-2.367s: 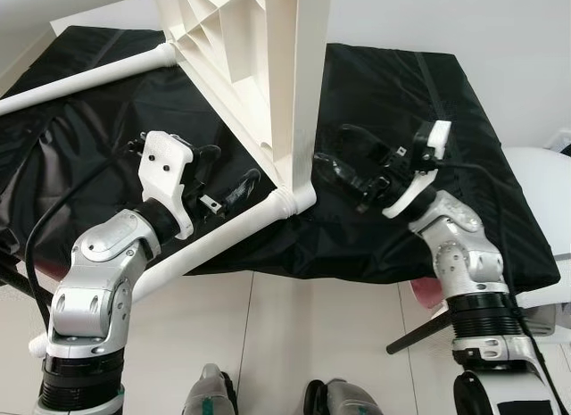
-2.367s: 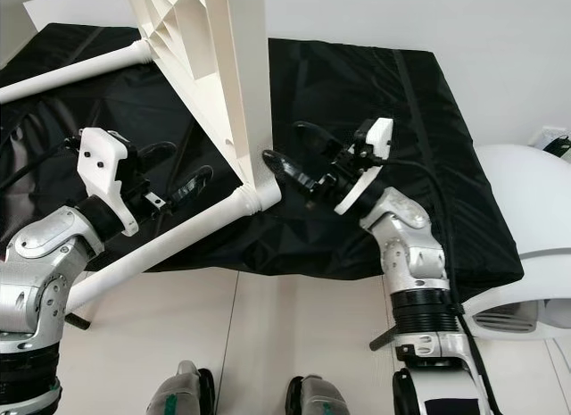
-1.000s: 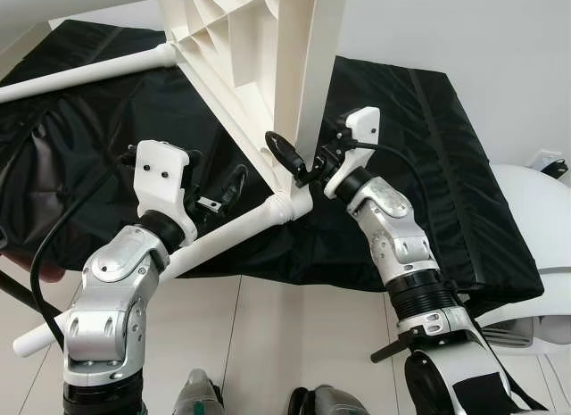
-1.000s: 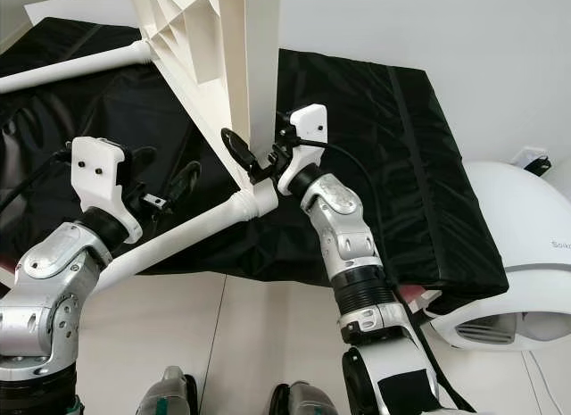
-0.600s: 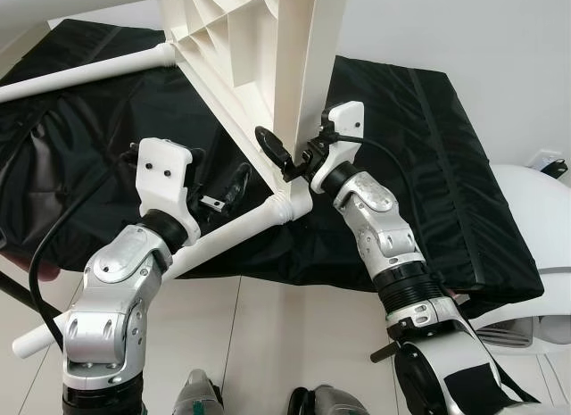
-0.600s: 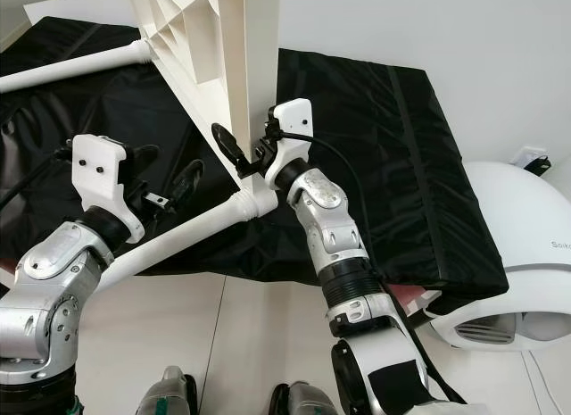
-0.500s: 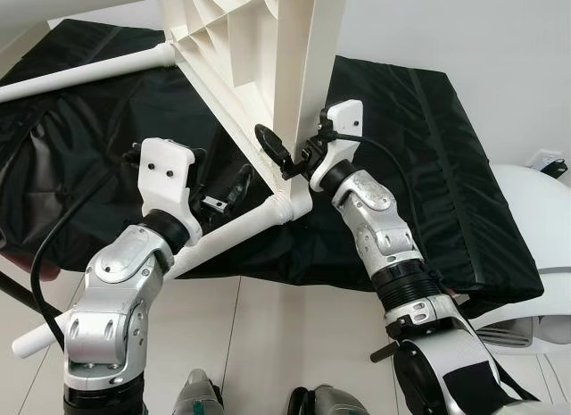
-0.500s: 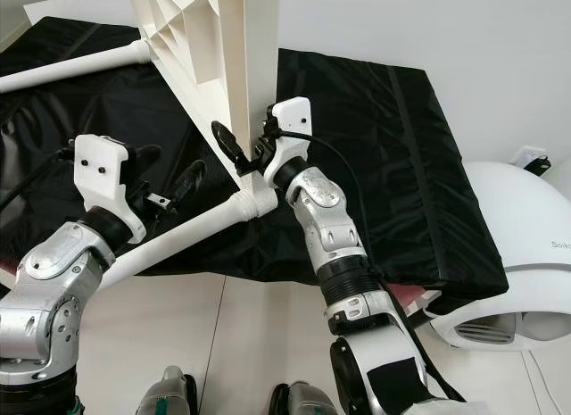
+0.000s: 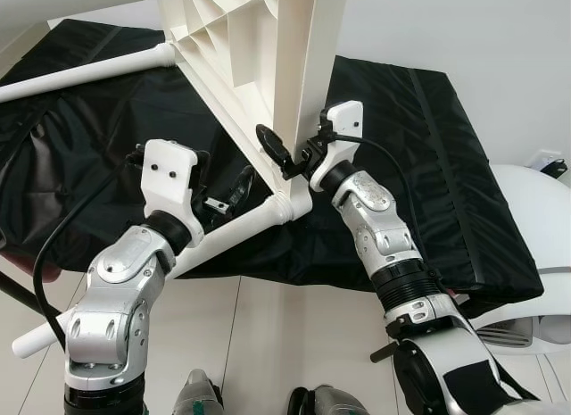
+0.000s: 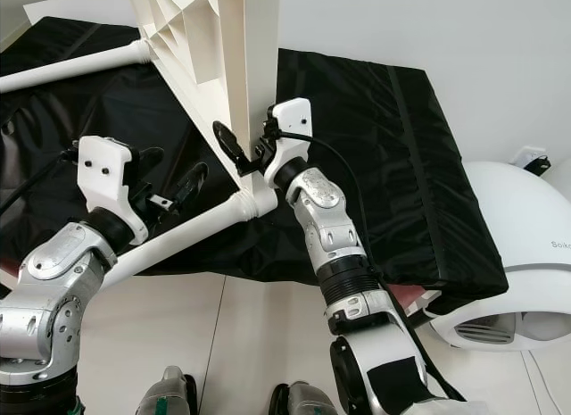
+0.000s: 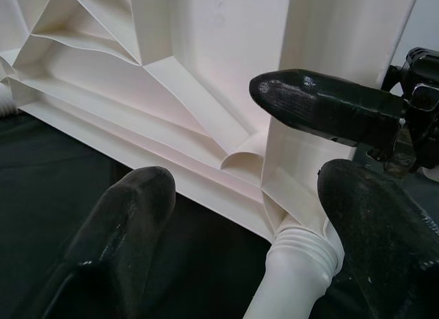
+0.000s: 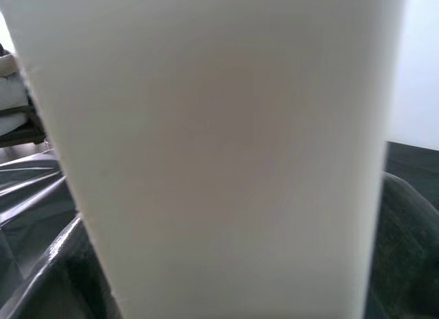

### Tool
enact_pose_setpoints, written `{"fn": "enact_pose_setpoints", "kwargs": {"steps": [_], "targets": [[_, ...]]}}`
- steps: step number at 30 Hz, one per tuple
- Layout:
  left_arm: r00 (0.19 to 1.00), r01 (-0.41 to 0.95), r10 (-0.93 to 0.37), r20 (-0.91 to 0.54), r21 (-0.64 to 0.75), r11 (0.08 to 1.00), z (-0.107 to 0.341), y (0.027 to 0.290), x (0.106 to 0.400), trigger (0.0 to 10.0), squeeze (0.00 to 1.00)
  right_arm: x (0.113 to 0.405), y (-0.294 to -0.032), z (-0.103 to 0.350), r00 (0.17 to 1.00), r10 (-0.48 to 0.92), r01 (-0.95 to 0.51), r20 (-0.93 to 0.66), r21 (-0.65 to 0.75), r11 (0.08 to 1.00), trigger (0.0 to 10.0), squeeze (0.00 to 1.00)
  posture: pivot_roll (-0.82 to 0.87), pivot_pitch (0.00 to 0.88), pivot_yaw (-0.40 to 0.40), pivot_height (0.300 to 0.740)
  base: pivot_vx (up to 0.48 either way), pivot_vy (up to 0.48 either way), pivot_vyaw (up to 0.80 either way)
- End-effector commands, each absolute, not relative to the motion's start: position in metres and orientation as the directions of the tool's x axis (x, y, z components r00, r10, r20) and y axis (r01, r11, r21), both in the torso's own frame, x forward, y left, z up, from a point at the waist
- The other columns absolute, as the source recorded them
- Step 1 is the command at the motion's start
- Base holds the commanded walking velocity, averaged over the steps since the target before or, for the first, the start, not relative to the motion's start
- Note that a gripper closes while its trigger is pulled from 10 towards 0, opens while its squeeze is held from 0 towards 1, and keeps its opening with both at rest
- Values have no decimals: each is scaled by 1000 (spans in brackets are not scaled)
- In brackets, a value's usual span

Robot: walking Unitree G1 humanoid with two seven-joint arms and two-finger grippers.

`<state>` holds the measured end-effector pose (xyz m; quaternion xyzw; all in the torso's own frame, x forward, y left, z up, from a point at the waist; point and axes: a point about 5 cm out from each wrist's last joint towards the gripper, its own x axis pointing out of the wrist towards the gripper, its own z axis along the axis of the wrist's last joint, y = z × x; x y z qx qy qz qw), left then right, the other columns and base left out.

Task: Building children table

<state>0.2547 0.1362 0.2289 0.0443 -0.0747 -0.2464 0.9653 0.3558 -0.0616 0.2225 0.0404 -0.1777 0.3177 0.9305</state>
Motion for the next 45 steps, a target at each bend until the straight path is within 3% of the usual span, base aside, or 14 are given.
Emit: {"fn": "enact_pose_setpoints", "kwargs": {"steps": [1, 7, 8, 9, 11, 20, 25, 28, 33, 36, 41, 42, 45], "targets": [[889, 423, -437, 135, 121, 898, 231, 136, 253, 10000, 0, 355, -66, 217, 742, 571, -599, 351, -34, 800, 10000, 0, 144, 78, -142, 740, 0, 0, 0], [891, 425, -438, 119, 125, 897, 227, 135, 255, 10000, 0, 354, -68, 214, 740, 575, -600, 349, -42, 799, 10000, 0, 141, 73, -140, 740, 0, 0, 0], [890, 426, -440, 119, 124, 896, 227, 135, 255, 10000, 0, 354, -68, 213, 740, 579, -607, 343, -32, 794, 9020, 0, 141, 71, -140, 740, 0, 0, 0], [890, 426, -440, 119, 124, 896, 227, 135, 255, 10000, 0, 354, -68, 213, 740, 579, -607, 343, -32, 794, 9020, 0, 141, 71, -140, 740, 0, 0, 0], [888, 429, -443, 122, 121, 895, 228, 134, 255, 10000, 0, 355, -68, 210, 742, 584, -619, 329, 4, 785, 0, 0, 144, 70, -141, 740, 0, 0, 0], [887, 431, -443, 128, 113, 895, 229, 132, 253, 10000, 0, 356, -70, 209, 738, 589, -632, 330, 30, 774, 0, 0, 151, 64, -146, 740, 0, 0, 0], [885, 435, -446, 131, 107, 894, 228, 130, 253, 10000, 0, 359, -78, 212, 778, 517, -570, 357, 54, 820, 0, 0, 148, 57, -145, 740, 0, 0, 0], [880, 444, -455, 133, 107, 890, 229, 129, 254, 10000, 0, 360, -90, 214, 834, 400, -463, 381, 87, 882, 0, 0, 134, 56, -132, 740, 0, 0, 0], [876, 452, -463, 134, 106, 886, 230, 128, 255, 10000, 0, 359, -96, 214, 857, 331, -406, 395, 123, 905, 0, 0, 116, 59, -119, 740, 0, 0, 0], [854, 493, -503, 134, 102, 864, 231, 123, 259, 10000, 0, 352, -114, 211, 901, 143, -219, 410, 146, 965, 0, 0, 79, 67, -87, 740, 0, 0, 0], [837, 522, -531, 129, 100, 847, 232, 119, 261, 10000, 0, 349, -129, 208, 914, 50, -108, 403, 122, 987, 0, 0, 57, 72, -67, 740, 0, 0, 0], [829, 536, -545, 126, 100, 838, 232, 117, 263, 10000, 0, 346, -147, 207, 912, -38, -5, 409, 104, 995, 0, 0, 38, 76, -51, 740, 0, 0, 0], [823, 545, -554, 126, 100, 832, 233, 116, 264, 10000, 0, 343, -161, 208, 902, -102, 72, 419, 85, 994, 0, 0, 31, 78, -46, 740, 0, 0, 0]]}}
